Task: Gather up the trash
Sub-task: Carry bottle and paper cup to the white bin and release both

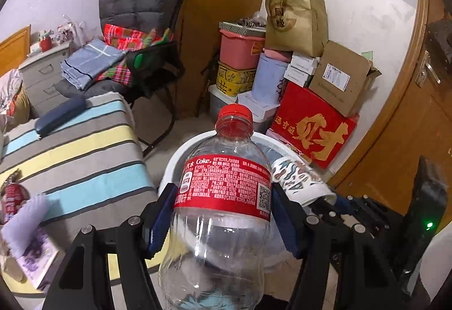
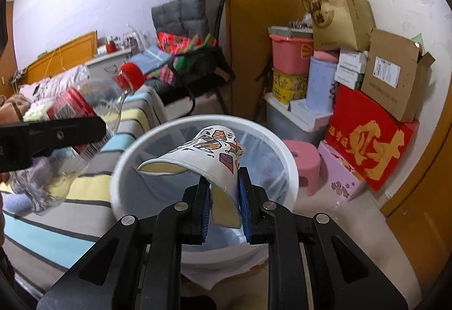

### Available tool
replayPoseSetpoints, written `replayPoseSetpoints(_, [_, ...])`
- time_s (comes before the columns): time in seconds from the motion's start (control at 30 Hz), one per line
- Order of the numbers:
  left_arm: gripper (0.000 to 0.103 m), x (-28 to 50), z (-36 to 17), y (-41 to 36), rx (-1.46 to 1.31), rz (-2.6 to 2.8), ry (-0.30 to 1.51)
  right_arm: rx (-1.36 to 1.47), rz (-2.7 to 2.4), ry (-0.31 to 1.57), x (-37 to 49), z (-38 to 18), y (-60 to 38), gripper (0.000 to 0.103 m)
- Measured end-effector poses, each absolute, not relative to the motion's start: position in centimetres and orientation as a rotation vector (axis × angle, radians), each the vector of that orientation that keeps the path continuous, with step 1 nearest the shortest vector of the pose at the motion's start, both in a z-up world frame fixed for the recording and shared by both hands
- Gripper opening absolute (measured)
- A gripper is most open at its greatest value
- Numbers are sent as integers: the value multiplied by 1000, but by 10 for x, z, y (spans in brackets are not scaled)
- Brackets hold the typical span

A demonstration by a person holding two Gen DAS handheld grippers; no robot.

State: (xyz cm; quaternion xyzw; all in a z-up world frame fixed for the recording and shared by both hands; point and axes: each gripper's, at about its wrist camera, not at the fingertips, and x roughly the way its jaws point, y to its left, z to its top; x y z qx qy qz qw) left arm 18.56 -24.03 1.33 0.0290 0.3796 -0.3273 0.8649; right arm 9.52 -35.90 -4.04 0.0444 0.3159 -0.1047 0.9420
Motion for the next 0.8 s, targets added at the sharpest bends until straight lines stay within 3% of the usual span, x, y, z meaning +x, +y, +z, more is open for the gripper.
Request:
replayPoseSetpoints(0.4, [66,219,-11,-271,50,-701,853,94,-197,763,118,-61,-384,21])
replayPoseSetpoints(0.53, [77,218,-7,-269,49,-694,834,98,-197,769,115,-62,-387,24])
replayPoseSetpoints(0.67, [77,214,0,-259,36,-688,820,92,-202,756,111,-58,-384,47])
replayPoseSetpoints(0.8, [77,206,12,-246,41,-664,789,116,-203,721,105,-50,-382,50])
